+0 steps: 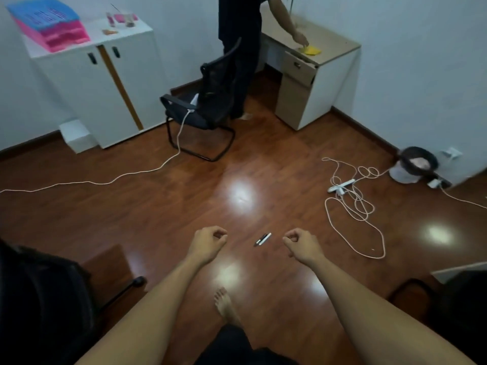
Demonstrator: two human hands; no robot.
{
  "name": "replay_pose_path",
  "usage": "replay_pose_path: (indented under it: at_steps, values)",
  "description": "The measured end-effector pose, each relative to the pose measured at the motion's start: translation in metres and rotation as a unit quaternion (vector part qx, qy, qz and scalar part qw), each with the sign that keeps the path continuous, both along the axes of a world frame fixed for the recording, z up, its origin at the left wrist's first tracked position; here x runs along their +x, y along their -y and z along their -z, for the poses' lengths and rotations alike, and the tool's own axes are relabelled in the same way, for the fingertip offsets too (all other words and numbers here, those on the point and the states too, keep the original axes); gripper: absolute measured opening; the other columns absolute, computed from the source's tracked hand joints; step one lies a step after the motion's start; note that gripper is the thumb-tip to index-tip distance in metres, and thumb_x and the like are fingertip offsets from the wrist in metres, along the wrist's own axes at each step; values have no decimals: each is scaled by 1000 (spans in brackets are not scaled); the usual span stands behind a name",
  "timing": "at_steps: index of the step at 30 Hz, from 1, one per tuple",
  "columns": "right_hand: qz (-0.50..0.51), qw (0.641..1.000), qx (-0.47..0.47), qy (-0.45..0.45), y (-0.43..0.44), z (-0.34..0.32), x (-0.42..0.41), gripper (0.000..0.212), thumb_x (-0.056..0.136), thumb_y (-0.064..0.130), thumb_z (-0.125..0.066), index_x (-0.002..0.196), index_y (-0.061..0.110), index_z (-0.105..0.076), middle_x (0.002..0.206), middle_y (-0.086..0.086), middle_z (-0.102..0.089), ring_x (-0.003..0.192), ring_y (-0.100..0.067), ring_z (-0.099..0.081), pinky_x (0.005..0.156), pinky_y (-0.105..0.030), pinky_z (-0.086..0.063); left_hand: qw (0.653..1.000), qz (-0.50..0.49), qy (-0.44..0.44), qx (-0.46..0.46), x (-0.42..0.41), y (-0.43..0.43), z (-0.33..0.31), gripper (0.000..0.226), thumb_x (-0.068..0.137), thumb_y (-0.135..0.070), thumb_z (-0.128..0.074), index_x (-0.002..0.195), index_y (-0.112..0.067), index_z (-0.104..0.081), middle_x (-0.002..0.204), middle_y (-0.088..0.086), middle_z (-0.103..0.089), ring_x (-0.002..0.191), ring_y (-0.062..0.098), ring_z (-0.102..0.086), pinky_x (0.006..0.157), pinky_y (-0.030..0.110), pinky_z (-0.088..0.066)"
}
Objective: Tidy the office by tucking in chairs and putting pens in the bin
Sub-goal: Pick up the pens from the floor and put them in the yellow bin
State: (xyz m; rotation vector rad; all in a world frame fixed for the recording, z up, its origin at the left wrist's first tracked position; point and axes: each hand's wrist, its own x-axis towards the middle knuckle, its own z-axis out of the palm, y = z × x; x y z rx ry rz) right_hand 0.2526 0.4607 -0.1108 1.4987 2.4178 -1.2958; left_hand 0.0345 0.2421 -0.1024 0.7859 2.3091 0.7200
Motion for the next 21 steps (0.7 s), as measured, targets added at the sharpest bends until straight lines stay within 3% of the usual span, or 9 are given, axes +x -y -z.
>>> replay_pose_path:
  at_steps: [3,8,12,15,17,19,21]
  values:
    - [16,999,3,36,-43,14,-6,5,95,24,-74,95,19,-75,87,0,-79,59,-12,-74,53,-12,-49,1000,3,27,-2,-16,-44,17,18,98,-24,-73,111,-19,-83,91,-1,-80,80,15,-73,87,30,-59]
    - [14,997,-4,70,-99,51,-22,6,92,31,-73,89,33,-68,88,4,-81,81,-24,-78,85,-34,-60,997,30,65,-37,-41,-107,53,18,98,-23,-71,110,-17,-82,78,-3,-72,79,19,-72,85,31,-58]
    - [5,996,-24,81,-133,86,-34,14,90,35,-74,82,34,-63,82,5,-79,80,-24,-79,83,-37,-61,995,28,80,-60,-51,-148,71,17,98,-24,-70,109,-18,-82,77,-3,-72,84,24,-76,88,35,-59]
    - [-10,995,-43,85,-161,113,-44,18,91,34,-74,80,34,-60,77,7,-75,79,-26,-78,80,-39,-62,994,17,84,-65,-56,-177,86,20,100,-21,-68,112,-14,-82,73,-12,-68,81,20,-70,80,28,-51]
    - [-28,994,-46,92,-179,127,-53,19,93,33,-75,82,34,-60,78,7,-73,80,-26,-79,81,-37,-62,994,9,78,-71,-59,-194,99,20,101,-20,-67,114,-13,-81,84,-5,-75,80,16,-67,77,26,-47]
    - [-46,993,-49,100,-197,143,-63,12,94,31,-75,88,30,-65,80,6,-72,81,-25,-77,79,-32,-58,994,-6,75,-78,-61,-211,119,19,102,-19,-66,113,-14,-81,93,2,-78,80,15,-66,76,26,-43]
    - [-62,991,-52,104,-216,168,-71,7,95,29,-75,97,24,-71,80,7,-69,81,-17,-70,75,-26,-48,994,-33,79,-73,-62,-228,149,18,101,-18,-67,111,-14,-82,86,-1,-73,79,15,-67,76,25,-44]
